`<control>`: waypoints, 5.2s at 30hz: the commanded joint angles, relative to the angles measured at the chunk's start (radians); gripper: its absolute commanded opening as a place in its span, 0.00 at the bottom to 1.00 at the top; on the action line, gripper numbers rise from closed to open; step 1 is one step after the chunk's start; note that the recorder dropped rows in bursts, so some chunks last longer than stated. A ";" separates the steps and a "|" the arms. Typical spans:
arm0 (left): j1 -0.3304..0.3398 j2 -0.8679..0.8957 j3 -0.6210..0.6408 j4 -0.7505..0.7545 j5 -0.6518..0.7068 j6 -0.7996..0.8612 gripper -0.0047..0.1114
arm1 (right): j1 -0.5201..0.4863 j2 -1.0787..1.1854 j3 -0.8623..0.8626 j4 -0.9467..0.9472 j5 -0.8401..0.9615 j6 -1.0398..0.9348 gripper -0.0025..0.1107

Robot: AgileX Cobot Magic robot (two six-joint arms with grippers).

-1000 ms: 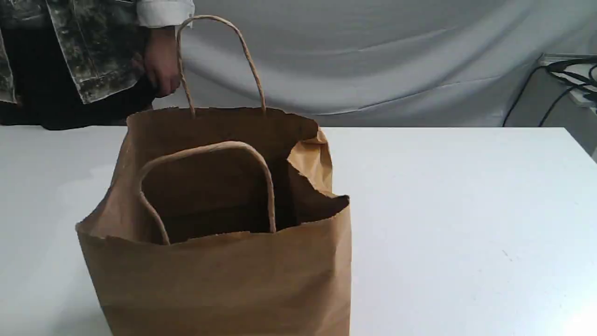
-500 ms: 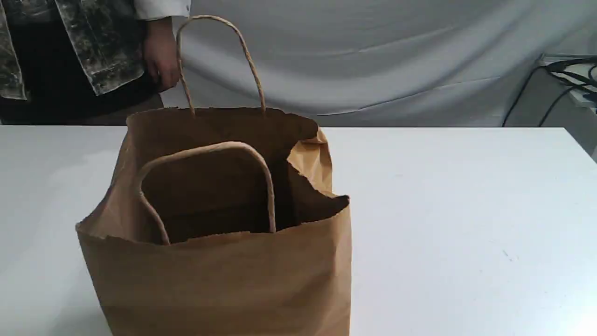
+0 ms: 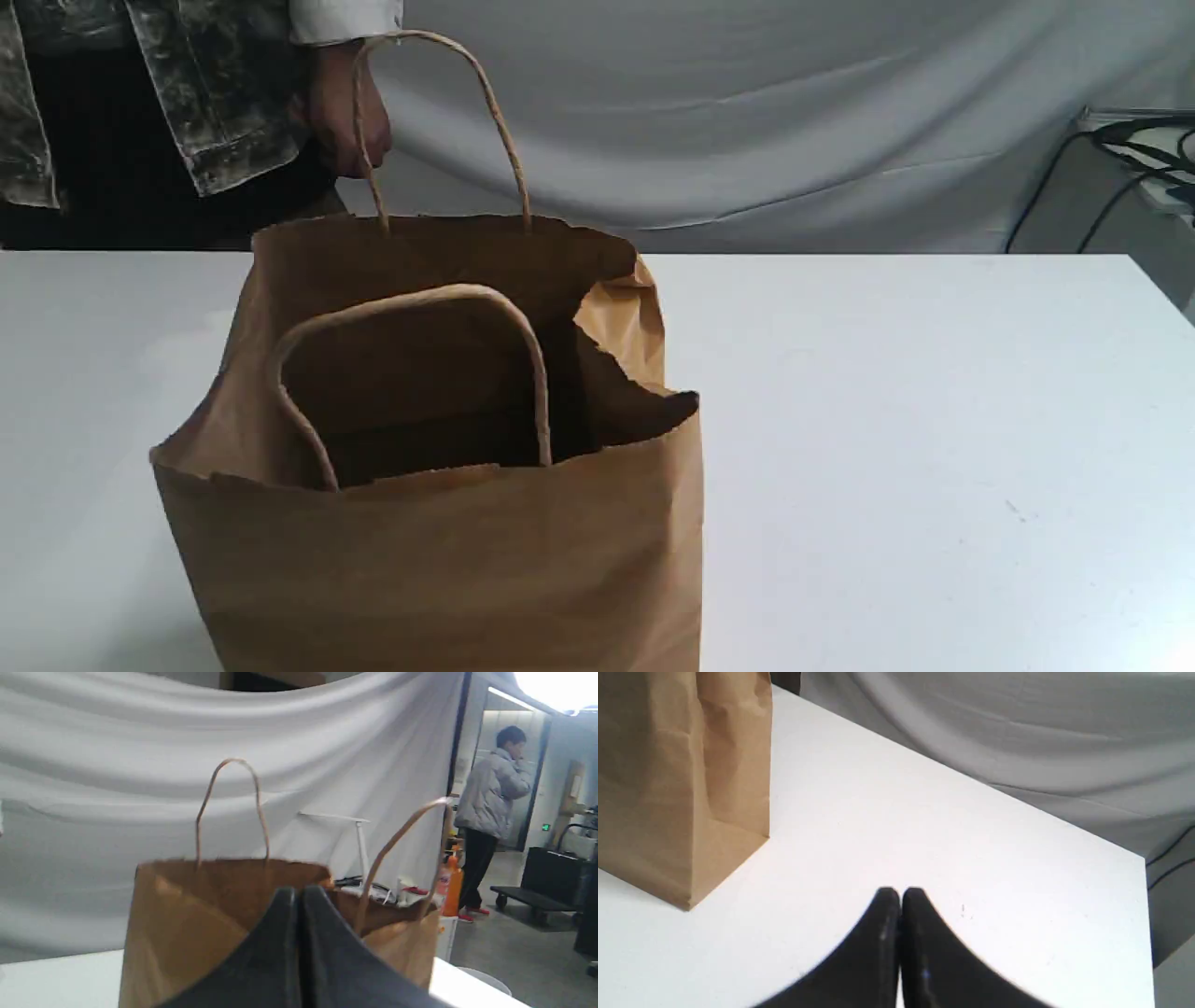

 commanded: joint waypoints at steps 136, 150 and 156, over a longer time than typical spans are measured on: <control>0.198 -0.003 0.170 1.316 -0.134 -1.067 0.07 | 0.000 -0.004 0.086 0.000 -0.051 0.110 0.02; 0.198 -0.003 0.170 1.316 -0.134 -1.065 0.07 | 0.000 -0.004 0.122 0.122 -0.444 0.228 0.02; 0.198 -0.003 0.170 1.316 -0.134 -1.065 0.07 | 0.000 -0.004 0.313 0.132 -0.708 0.228 0.02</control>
